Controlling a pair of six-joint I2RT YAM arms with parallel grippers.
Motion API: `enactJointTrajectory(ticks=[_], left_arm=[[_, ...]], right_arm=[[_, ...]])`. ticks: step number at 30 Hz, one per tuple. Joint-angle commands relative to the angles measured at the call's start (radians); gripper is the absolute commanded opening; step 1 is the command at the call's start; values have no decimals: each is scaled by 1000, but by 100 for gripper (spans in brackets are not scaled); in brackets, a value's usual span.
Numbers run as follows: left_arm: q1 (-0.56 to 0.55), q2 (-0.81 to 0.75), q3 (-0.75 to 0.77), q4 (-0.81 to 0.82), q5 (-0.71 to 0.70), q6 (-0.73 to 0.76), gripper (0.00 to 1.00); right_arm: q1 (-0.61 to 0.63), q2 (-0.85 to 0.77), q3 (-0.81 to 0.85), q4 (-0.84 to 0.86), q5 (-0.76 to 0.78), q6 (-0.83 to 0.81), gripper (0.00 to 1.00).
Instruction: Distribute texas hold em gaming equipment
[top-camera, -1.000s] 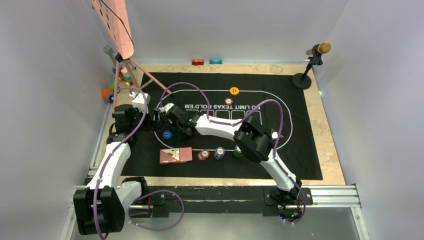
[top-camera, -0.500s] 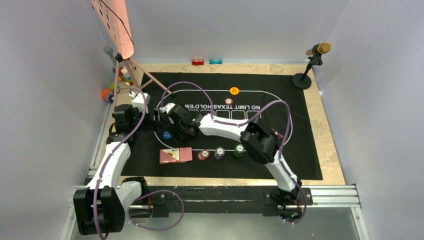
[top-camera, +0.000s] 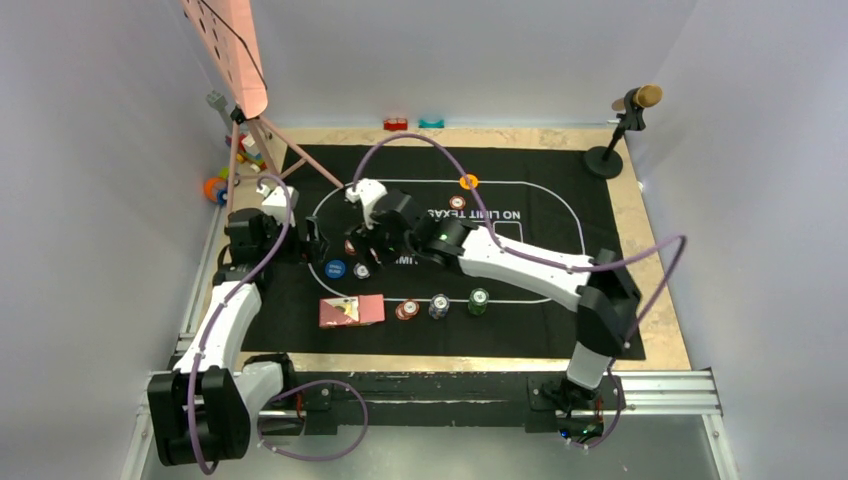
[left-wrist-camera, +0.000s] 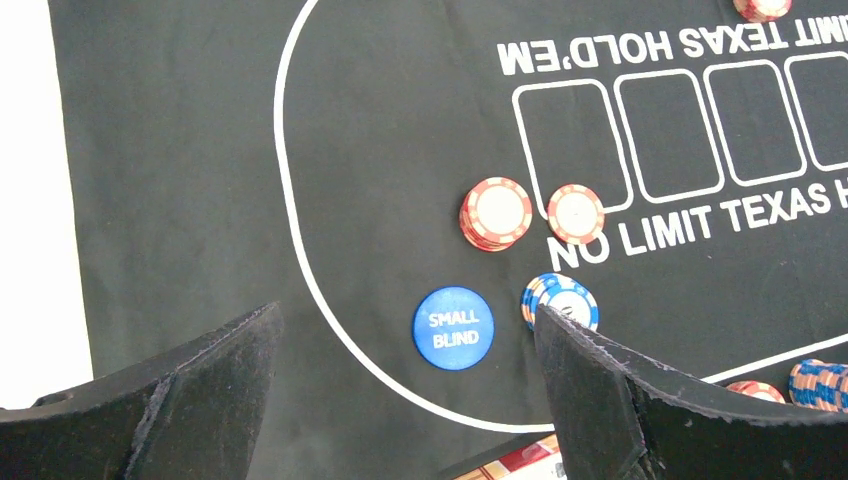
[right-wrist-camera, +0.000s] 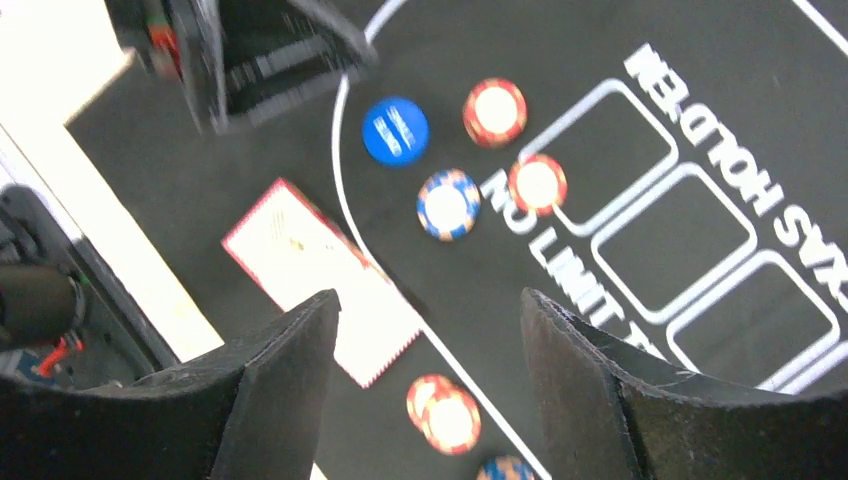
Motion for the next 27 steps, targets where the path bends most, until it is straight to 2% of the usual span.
enactJointTrajectory(ticks=[1, 4, 11, 15, 20, 24, 27], left_arm=[[29, 19, 50, 9, -19, -25, 100], [49, 20, 52, 18, -37, -33, 100], [63, 21, 52, -8, 76, -10, 100], [63, 25, 53, -36, 144, 25, 100], [70, -7, 79, -54, 93, 30, 100], [123, -52, 84, -62, 125, 84, 100], [186, -30, 110, -88, 166, 112, 100]], right_arm=[[-2, -145, -184, -28, 69, 58, 70], [-2, -230, -306, -38, 78, 102, 71], [-3, -322, -480, -54, 61, 156, 73], [-3, -326, -521, -48, 61, 165, 75], [-3, -308, -540, -40, 80, 169, 76], [-4, -304, -545, -45, 85, 170, 76], [-5, -309, -551, -45, 84, 171, 76]])
